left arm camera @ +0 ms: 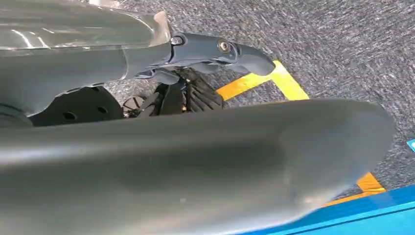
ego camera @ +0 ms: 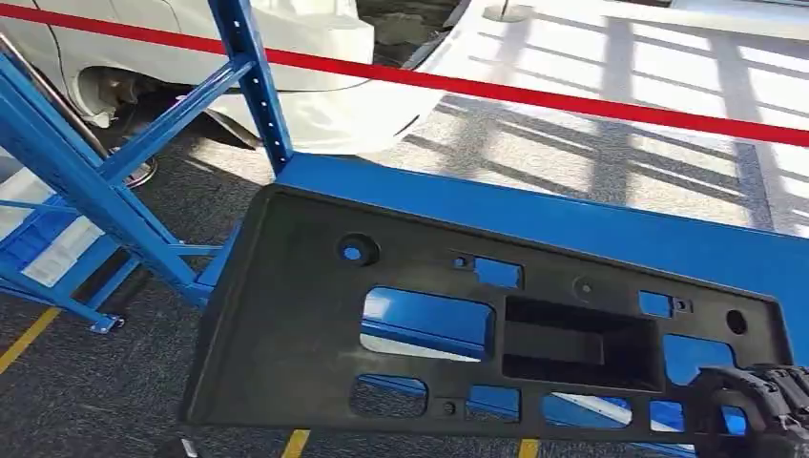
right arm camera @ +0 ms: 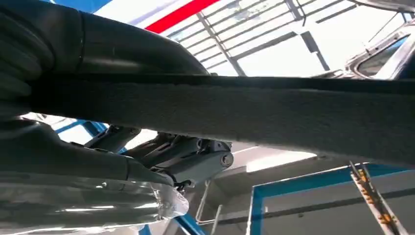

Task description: Take the parts from the cabinet and place them on the table.

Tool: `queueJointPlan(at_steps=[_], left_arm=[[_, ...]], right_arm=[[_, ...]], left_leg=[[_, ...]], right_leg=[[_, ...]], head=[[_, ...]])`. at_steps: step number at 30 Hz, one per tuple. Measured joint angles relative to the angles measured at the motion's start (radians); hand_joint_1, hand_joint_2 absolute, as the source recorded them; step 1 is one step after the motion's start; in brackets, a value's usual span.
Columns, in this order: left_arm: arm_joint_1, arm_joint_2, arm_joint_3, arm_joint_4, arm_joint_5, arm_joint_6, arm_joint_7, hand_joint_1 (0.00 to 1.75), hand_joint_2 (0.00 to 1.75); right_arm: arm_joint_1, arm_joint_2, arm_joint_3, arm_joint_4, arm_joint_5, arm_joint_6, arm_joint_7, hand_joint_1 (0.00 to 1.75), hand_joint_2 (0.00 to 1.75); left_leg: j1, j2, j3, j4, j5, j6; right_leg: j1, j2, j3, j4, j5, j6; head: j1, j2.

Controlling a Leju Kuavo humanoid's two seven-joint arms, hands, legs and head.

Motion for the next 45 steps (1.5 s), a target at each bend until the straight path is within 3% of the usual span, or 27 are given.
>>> queueJointPlan(at_steps=[11,14,19,29,33,35,38,39,40,41,43,44,45], left_arm=[[0.002,0.0,0.003,0.0,0.0,-0.034,-0.031,0.0,1.75],[0.001,0.0,0.007,0.0,0.0,-0.026,-0.028,0.0,1.75],[0.002,0.0,0.017,0.0,0.0,0.025,0.031,0.0,1.75],[0.001,0.0,0.018,0.0,0.0,0.088,0.055,0.0,1.75],[0.0,0.0,0.018,0.0,0.0,0.094,0.057,0.0,1.75],[-0.002,-0.001,0.018,0.0,0.0,0.096,0.057,0.0,1.75],[0.0,-0.002,0.018,0.0,0.0,0.096,0.059,0.0,1.75],[0.001,-0.002,0.018,0.0,0.0,0.096,0.059,0.0,1.75],[0.001,-0.002,0.018,0.0,0.0,0.096,0.061,0.0,1.75],[0.001,-0.002,0.018,0.0,0.0,0.096,0.06,0.0,1.75],[0.0,-0.002,0.018,0.0,0.0,0.096,0.06,0.0,1.75],[0.001,-0.002,0.018,0.0,0.0,0.096,0.06,0.0,1.75],[0.0,-0.002,0.018,0.0,0.0,0.096,0.06,0.0,1.75]], right_arm=[[0.043,0.129,-0.007,-0.016,-0.038,0.0,-0.104,1.75,1.75],[0.048,0.145,-0.008,-0.016,-0.044,0.0,-0.111,1.75,1.75],[0.056,0.173,-0.005,-0.006,-0.043,0.0,-0.112,1.75,1.75],[0.059,0.2,0.024,0.026,-0.068,0.0,-0.098,1.75,1.75],[0.061,0.205,0.032,0.032,-0.076,0.0,-0.098,1.75,1.75],[0.064,0.206,0.034,0.032,-0.078,-0.001,-0.098,1.75,1.75],[0.065,0.206,0.039,0.039,-0.08,-0.002,-0.098,1.75,1.75],[0.067,0.206,0.039,0.042,-0.081,-0.002,-0.097,1.75,1.75],[0.068,0.206,0.039,0.045,-0.084,-0.002,-0.096,1.75,1.75],[0.069,0.206,0.039,0.047,-0.085,-0.002,-0.095,1.75,1.75],[0.068,0.206,0.04,0.048,-0.087,-0.002,-0.095,1.75,1.75],[0.066,0.206,0.04,0.048,-0.088,-0.002,-0.095,1.75,1.75],[0.065,0.206,0.04,0.051,-0.089,-0.002,-0.095,1.75,1.75]], left_leg=[[0.0,0.0,0.0,0.0,0.0,0.0],[0.0,0.0,0.0,0.0,0.0,0.0],[0.0,0.0,0.0,0.0,0.0,0.0],[-0.008,0.0,0.0,0.002,-0.001,0.002],[-0.013,0.0,0.001,-0.002,0.008,0.014],[-0.003,0.007,0.003,-0.011,0.018,0.026],[-0.003,0.013,0.001,-0.01,0.019,0.027],[-0.003,0.015,0.001,-0.01,0.019,0.026],[-0.002,0.016,0.001,-0.01,0.02,0.024],[-0.001,0.016,0.001,-0.01,0.021,0.023],[0.002,0.015,0.003,-0.009,0.021,0.015],[0.002,0.014,0.002,-0.009,0.022,0.008],[-0.003,0.013,-0.003,-0.007,0.023,0.002]], right_leg=[[0.0,0.0,0.0,0.0,0.0,0.0],[0.0,0.0,0.0,0.0,0.0,0.0],[0.0,0.0,0.0,0.0,0.0,0.0],[-0.007,0.0,0.0,-0.001,0.002,0.004],[-0.013,0.001,0.002,-0.004,0.01,0.015],[-0.013,-0.008,-0.008,0.028,-0.033,0.018],[-0.014,-0.008,-0.089,0.252,-0.16,0.024],[-0.015,-0.009,-0.103,0.3,-0.169,0.026],[-0.015,-0.01,-0.094,0.297,-0.155,0.027],[-0.016,-0.011,-0.065,0.253,-0.123,0.027],[-0.018,-0.014,0.04,0.062,-0.04,0.026],[-0.019,-0.012,0.069,0.003,-0.049,0.022],[-0.013,-0.01,0.076,-0.004,-0.049,0.018]], head=[[0.0,0.0],[0.0,0.0],[0.0,0.0],[0.0,0.0],[-0.001,0.0],[0.001,0.0],[0.002,0.0],[0.002,0.0],[0.001,0.0],[0.001,0.0],[0.002,0.0],[0.002,0.0],[0.002,0.0]])
